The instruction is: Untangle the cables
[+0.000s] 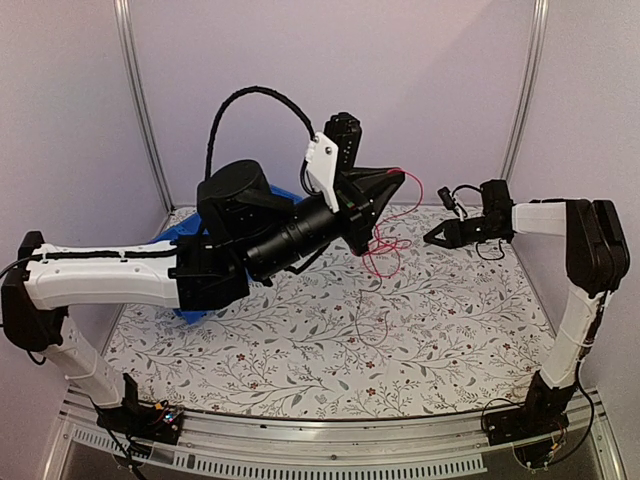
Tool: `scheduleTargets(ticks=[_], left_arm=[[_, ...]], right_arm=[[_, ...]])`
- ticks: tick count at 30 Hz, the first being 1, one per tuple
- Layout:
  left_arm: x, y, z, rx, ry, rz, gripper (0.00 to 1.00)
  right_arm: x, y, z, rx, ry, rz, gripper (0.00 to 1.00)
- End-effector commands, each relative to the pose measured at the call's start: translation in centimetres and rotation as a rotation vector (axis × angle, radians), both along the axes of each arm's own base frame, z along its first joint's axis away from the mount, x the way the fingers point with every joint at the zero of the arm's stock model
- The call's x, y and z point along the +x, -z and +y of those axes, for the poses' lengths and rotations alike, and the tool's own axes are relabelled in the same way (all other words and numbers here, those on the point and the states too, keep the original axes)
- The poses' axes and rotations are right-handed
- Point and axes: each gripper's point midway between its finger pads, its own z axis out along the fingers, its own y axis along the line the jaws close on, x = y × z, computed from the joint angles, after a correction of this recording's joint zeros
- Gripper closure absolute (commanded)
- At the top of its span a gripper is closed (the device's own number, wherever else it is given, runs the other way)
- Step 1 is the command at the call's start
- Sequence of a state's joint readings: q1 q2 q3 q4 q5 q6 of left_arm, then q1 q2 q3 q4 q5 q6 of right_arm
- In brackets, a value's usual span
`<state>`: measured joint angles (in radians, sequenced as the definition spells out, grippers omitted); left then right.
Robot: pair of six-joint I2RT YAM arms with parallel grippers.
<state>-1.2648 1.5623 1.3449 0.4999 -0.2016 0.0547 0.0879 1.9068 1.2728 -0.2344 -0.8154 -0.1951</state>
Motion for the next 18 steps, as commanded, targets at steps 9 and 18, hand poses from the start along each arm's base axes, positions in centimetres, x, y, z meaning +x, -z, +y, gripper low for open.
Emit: scheduleTargets(ticks=[9, 18], left_arm=[[3.6, 7.8, -2.4, 0.132, -0.047, 0.1, 1.0], [9.2, 16.9, -1.6, 0.138, -0.106, 0.276, 1.0]], right_arm=[[-11.1, -11.3, 5.4, 0.155, -0.466, -0.22, 0.49], [-13.4, -7.1, 4.2, -0.078, -0.504, -0.339, 0.49]])
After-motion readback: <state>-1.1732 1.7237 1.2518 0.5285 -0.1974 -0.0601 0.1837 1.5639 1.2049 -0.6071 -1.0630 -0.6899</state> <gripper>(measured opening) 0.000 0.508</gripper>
